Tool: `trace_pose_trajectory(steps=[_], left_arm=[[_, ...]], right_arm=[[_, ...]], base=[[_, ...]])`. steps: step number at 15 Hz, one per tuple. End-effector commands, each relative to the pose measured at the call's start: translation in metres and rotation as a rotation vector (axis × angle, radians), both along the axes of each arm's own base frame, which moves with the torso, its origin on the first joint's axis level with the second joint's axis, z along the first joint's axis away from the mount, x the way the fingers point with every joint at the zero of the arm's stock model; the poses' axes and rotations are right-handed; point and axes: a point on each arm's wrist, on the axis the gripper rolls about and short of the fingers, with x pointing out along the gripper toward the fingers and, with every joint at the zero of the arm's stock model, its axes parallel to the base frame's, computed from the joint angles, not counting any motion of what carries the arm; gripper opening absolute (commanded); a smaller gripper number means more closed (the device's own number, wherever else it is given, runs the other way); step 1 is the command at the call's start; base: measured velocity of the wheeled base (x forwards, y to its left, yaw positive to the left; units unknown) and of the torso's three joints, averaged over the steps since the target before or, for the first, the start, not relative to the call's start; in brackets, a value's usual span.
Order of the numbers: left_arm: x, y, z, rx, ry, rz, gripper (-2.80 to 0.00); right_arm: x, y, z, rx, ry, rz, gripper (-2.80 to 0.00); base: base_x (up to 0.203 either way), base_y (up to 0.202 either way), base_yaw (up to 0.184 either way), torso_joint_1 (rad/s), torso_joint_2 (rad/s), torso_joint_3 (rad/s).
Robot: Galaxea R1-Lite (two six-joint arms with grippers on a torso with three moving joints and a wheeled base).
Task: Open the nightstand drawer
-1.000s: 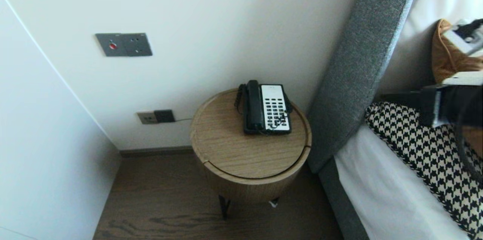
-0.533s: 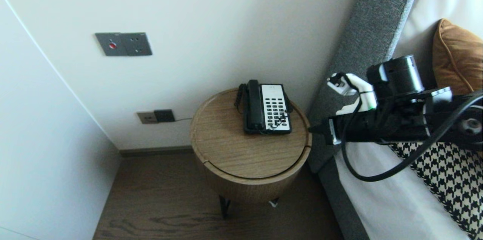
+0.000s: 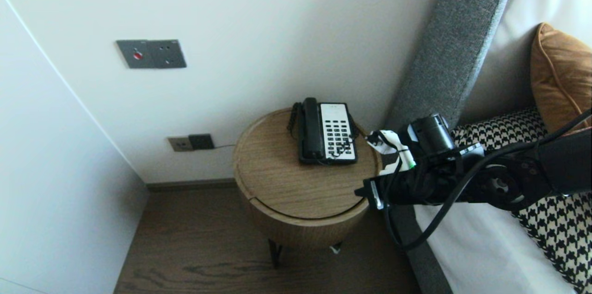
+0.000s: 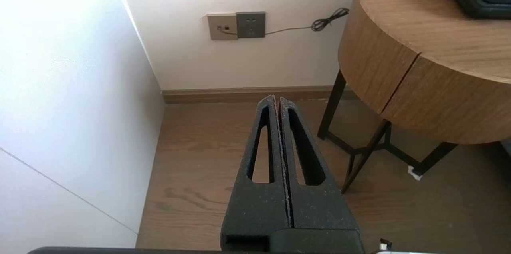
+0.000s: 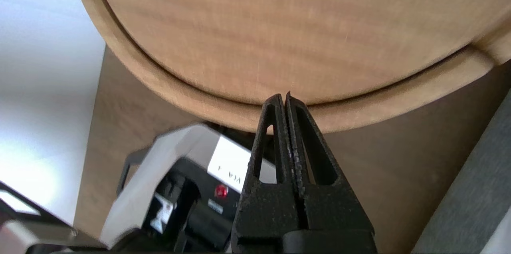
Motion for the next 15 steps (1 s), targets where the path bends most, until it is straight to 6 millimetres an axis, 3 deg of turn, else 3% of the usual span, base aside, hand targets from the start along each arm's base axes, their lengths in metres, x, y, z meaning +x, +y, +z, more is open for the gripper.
trace_pose_trajectory(steps=[1,15], left_arm=[[0.000,0.000,0.000,0.002,-0.001,0.001,-2.80],[0.000,0.000,0.000,0.005,-0.001,0.001,-2.80]], right_arm=[[-0.005,0.000,-0.009,-0.012,0.026,0.008,-2.80],[0.007,0.005,-0.034,-0.016,0.034,0.005,-2.80]], base=[[0.000,0.000,0.000,0.000,0.00,0.000],[0.000,0.000,0.000,0.000,0.00,0.000]])
